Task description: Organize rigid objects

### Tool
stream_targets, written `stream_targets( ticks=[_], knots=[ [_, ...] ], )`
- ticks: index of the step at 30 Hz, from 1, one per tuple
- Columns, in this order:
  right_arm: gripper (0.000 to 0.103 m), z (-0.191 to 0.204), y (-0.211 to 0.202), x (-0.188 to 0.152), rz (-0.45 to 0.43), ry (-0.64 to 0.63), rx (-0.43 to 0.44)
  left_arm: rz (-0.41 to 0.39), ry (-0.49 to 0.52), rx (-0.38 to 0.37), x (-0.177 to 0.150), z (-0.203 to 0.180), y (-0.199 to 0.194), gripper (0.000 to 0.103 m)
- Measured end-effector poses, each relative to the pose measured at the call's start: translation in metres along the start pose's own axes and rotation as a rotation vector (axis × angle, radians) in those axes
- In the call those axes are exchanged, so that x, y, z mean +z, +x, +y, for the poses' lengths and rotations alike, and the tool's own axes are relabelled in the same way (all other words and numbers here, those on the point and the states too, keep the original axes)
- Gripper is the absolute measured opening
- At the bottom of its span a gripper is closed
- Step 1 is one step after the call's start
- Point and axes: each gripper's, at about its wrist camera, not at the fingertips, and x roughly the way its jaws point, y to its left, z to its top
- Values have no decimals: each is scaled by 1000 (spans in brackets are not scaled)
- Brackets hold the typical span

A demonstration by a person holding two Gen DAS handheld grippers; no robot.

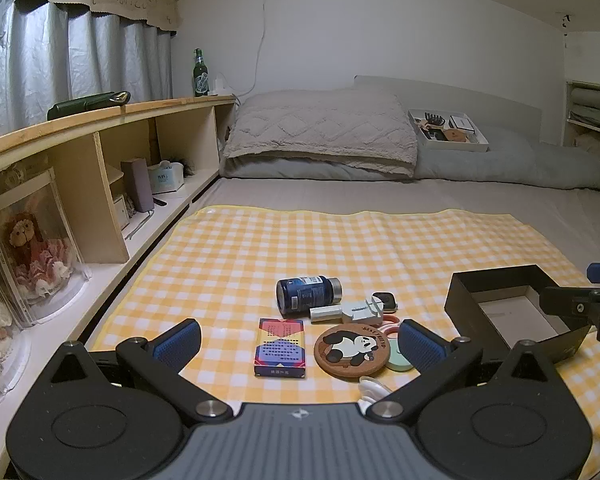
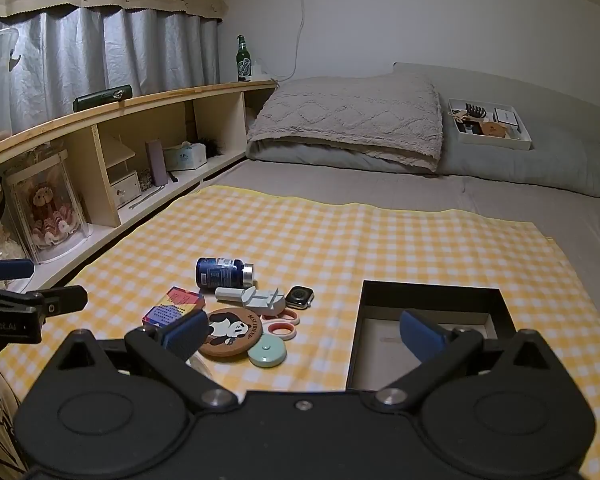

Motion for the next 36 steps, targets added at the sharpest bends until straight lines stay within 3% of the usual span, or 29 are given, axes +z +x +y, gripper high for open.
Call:
stream_targets(
  ticks=[36],
  knots=[
    [103,0,1,0,1,-1,0,-1,-1,-3,0,3,-3,103]
  ],
)
